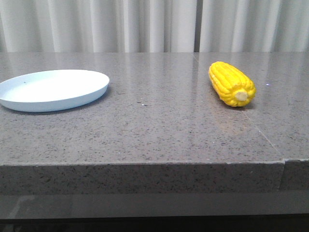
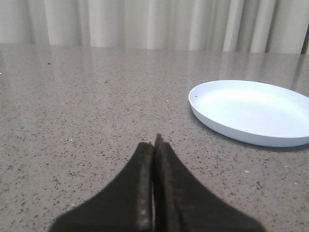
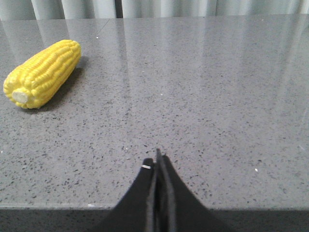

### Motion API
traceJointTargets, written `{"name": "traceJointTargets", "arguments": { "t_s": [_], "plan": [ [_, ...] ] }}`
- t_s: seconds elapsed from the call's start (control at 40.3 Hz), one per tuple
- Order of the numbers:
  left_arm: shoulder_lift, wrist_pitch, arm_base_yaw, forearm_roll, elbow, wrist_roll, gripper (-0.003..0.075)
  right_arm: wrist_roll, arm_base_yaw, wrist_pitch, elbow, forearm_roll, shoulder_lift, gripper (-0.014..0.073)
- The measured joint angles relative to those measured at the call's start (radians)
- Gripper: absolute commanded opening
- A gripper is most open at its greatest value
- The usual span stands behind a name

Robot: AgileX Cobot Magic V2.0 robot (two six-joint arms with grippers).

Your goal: Place corn on plate with both arms

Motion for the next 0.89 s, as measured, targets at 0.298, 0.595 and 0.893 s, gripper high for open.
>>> {"name": "traceJointTargets", "arguments": {
  "t_s": [0.298,0.595,0.893],
  "plan": [
    [0.000,0.000,0.000,0.000,0.000,0.000,-0.0020,0.000,0.000,0.000,0.000,0.000,0.000,-0.0067],
    [0.000,0.000,0.000,0.000,0.000,0.000,-0.0020,0.000,0.000,0.000,0.000,0.000,0.000,-0.0067],
    [0.000,-0.071,0.000,0.000,0.000,0.000,-0.0020,0.000,0.000,-0.066,0.000,0.000,0.000,-0.0067]
  ]
}}
